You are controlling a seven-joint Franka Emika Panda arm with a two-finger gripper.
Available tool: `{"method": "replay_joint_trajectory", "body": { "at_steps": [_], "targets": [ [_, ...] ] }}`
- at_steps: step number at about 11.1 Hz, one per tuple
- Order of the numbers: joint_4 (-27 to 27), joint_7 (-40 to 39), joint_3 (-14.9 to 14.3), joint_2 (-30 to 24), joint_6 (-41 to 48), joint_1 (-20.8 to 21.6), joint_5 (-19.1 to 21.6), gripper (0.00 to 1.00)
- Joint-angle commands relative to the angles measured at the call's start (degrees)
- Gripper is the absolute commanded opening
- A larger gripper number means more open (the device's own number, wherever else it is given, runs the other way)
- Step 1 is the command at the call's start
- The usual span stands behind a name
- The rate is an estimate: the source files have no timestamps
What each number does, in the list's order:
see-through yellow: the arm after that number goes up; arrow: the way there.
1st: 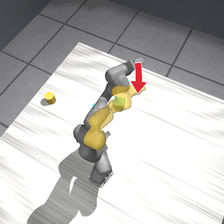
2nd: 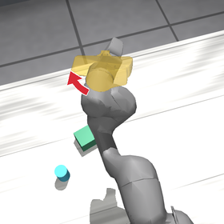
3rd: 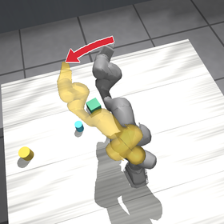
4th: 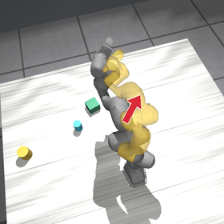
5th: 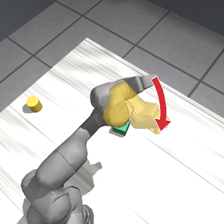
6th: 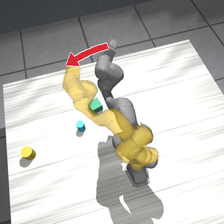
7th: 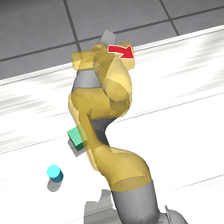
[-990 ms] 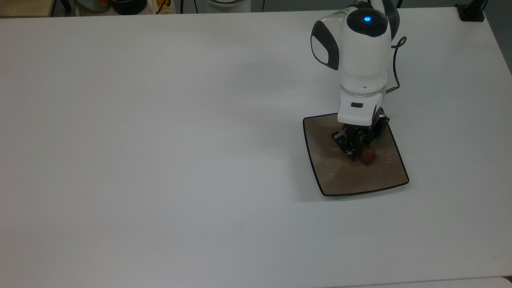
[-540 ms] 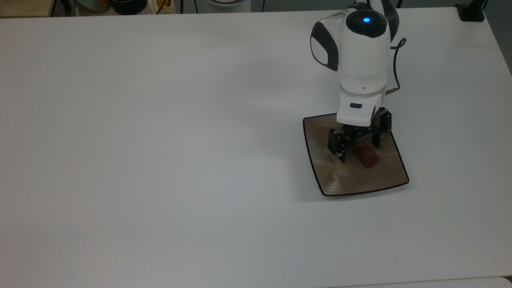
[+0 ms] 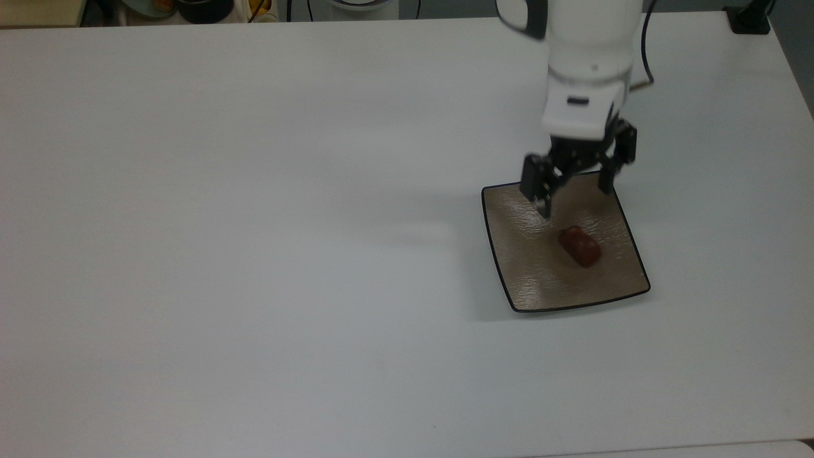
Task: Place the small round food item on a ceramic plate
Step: 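Raise the open gripper away from the plate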
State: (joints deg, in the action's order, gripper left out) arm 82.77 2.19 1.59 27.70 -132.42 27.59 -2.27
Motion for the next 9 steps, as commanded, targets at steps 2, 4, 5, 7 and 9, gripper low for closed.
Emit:
{"method": "replay_joint_trajectory", "body": {
  "at_steps": [2,4,5,7,9],
  "targets": [
    [4.0,1.5,-3.6,-16.3,21.8,-3.1,-0.5,1.00],
    [4.0,1.5,-5.5,-20.9,30.1,-4.5,0.3,1.00],
    [4.8,1.6,-5.7,-23.5,33.8,-5.8,0.4,1.00],
    [7.6,1.6,-5.7,-28.1,37.0,-9.5,1.5,1.00],
    [10.6,1.6,-5.7,-32.2,38.9,-13.3,3.8,1.00]
  ]
}}
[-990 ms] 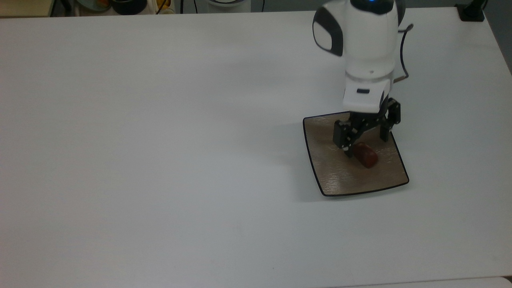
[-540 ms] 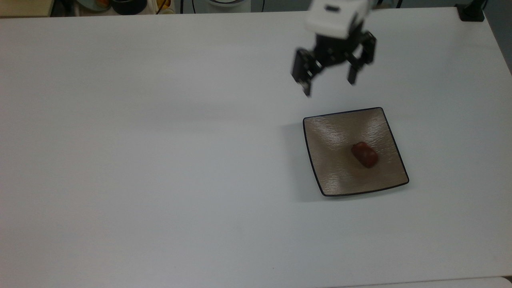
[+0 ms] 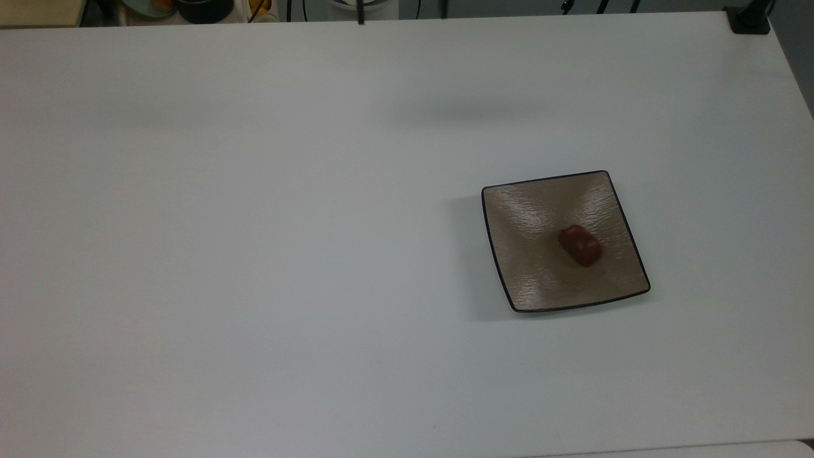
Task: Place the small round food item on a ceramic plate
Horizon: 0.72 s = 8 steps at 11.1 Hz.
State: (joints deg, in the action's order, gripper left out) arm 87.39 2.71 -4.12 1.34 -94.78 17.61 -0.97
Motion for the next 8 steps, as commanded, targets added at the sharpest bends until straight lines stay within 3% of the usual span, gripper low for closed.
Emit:
{"method": "replay_joint_trajectory", "body": {
  "at_steps": [1,5,8],
  "targets": [
    [6.9,0.3,0.0,-7.0,2.0,-5.8,4.2,1.00],
    [8.1,-8.0,-0.1,-6.8,-1.5,-9.0,5.3,1.00],
    [7.6,-9.0,-0.3,-6.1,-1.2,-9.3,5.4,1.00]
  ]
}}
